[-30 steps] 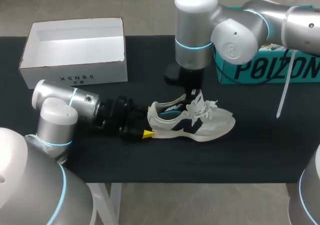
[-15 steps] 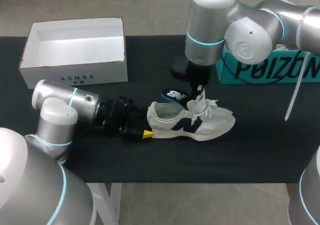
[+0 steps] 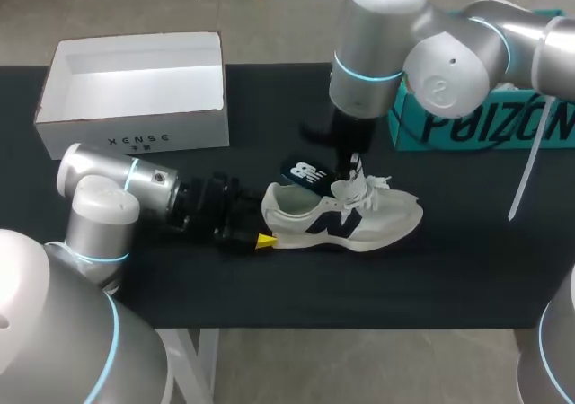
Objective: Take the shoe out of the shoebox, open the shoe tongue, remove and reinsert the insole, then place the shoe into the shoebox
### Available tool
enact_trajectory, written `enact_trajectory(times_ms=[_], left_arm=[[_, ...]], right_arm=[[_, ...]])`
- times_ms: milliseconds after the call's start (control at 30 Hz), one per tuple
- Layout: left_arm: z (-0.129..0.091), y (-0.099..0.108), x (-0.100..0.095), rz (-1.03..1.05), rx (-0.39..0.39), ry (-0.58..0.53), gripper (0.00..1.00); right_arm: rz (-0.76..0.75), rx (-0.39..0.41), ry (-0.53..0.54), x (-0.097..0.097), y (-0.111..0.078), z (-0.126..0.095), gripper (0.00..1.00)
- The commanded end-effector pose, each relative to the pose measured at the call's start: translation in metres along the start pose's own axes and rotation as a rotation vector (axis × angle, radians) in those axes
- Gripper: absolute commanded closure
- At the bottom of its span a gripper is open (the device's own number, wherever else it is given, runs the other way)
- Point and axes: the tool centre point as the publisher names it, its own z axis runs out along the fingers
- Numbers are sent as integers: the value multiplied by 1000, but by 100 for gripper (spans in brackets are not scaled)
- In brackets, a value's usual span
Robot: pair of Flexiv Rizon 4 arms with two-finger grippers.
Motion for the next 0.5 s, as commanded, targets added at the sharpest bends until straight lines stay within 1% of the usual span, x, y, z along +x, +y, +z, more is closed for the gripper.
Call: enact_trajectory(times_ms=[33, 133, 267, 367, 500], left_arm=[[2, 3, 1, 0, 0, 1, 100], [2, 3, 1, 0, 0, 1, 100], [2, 3, 1, 0, 0, 1, 100], [2, 3, 1, 0, 0, 1, 100], [2, 3, 1, 0, 0, 1, 100]], right_arm=[[-12, 21, 25, -4, 21, 17, 100], [-29, 19, 38, -2, 30, 21, 100], [-45, 5, 49, -2, 40, 22, 100], [-51, -14, 48, -2, 48, 18, 100], [-46, -50, 38, -4, 55, 7, 100]])
